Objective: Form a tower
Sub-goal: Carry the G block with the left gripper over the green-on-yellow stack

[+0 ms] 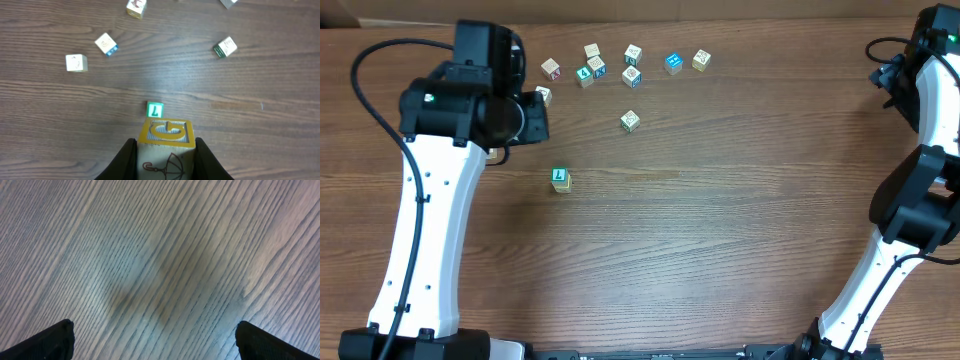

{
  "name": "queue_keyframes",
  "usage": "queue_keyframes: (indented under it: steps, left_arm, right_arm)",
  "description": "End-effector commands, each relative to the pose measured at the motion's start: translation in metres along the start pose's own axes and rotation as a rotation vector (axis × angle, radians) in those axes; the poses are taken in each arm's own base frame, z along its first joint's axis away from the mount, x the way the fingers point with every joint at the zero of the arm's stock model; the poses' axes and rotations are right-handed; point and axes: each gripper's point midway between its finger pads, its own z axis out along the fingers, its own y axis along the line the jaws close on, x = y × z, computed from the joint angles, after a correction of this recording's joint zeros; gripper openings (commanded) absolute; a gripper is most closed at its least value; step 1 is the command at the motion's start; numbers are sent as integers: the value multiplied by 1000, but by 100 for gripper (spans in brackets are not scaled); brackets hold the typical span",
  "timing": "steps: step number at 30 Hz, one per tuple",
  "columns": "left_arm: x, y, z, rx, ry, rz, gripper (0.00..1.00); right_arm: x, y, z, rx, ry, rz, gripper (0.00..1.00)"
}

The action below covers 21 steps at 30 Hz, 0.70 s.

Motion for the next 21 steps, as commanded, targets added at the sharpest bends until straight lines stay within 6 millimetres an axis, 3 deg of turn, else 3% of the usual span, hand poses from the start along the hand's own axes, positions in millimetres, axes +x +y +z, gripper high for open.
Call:
queue_keyframes:
  steps: [1,15,21]
  left_arm:
    - [-3,-7,-16,-3,-42,13,20]
    - [14,-32,-15,18,1,18,20]
    - [10,-16,-7,-99,-9,-19,21]
  right_arm:
    - [-4,1,0,4,-17,2,100]
    - [-4,1,0,4,-17,2,100]
    - [-4,1,0,4,-17,2,100]
